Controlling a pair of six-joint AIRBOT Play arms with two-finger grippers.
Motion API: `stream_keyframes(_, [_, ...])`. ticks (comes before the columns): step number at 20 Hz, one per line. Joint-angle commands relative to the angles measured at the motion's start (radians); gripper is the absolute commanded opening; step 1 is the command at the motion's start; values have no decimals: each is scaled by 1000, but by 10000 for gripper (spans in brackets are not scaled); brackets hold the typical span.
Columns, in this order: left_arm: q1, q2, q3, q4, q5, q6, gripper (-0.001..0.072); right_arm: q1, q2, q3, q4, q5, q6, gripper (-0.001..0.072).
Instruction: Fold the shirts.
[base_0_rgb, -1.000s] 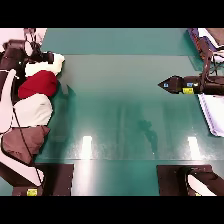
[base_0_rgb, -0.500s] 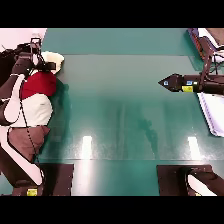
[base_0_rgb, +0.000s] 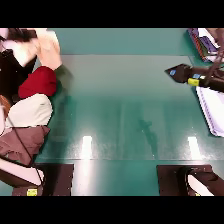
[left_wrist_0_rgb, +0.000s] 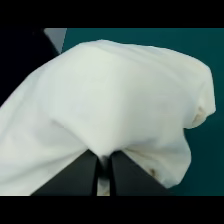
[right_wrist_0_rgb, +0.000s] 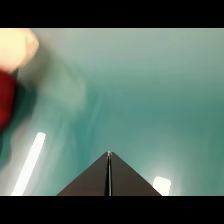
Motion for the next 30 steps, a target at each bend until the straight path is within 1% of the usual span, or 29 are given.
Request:
stream_keyframes(1, [-68, 235, 27, -58, -120, 101, 26, -6, 109, 1, -29, -169, 0, 15])
stream_keyframes(4, [-192, 377, 24, -58, -269, 109, 26, -45, 183, 1, -28, -177, 0, 15])
stream_keyframes(6, [-298, 406, 18, -60, -376, 107, 26, -67, 223, 1, -28, -170, 0, 15])
stream_keyframes(8, [-422, 406, -42, -61, -447, 69, 26, -70, 260, 1, -28, -166, 0, 15])
stream_keyframes(10, [-556, 405, -179, -74, -447, 22, 26, -70, 289, 0, -27, -156, 0, 15])
stream_keyframes(11, [-622, 404, -268, -105, -430, 21, 27, -70, 299, 0, -27, -143, 1, 15])
stream_keyframes(13, [-727, 405, -449, -200, -345, 23, 30, -70, 319, 1, -27, -119, 1, 15])
stream_keyframes(14, [-769, 405, -540, -248, -277, 31, 174, -70, 325, 1, -26, -108, 1, 15])
stream_keyframes(15, [-798, 405, -616, -267, -203, 34, 480, -70, 327, 1, -26, -95, 1, 15])
stream_keyframes(16, [-807, 404, -662, -264, -156, 34, 552, -70, 328, 1, -26, -80, 1, 15])
stream_keyframes(18, [-783, 404, -682, -206, -139, 29, 553, -70, 325, 1, -26, -48, 1, 15])
stream_keyframes(20, [-706, 403, -682, -174, -126, 30, 553, -70, 303, 1, -26, -13, 1, 15])
stream_keyframes(24, [-509, 344, -687, -211, -111, 30, 553, -69, 225, 1, -11, 98, 1, 15])
stream_keyframes(26, [-434, 270, -687, -276, -108, 38, 553, -69, 179, 0, -11, 134, 1, 15])
stream_keyframes(27, [-406, 222, -687, -326, -102, 68, 553, -69, 160, 1, -10, 150, 1, 15])
stream_keyframes(28, [-383, 175, -687, -389, -92, 108, 552, -69, 144, 1, -8, 163, 2, 15])
stream_keyframes(30, [-354, 77, -686, -560, -72, 217, 553, -69, 118, 1, -9, 179, 14, 15])
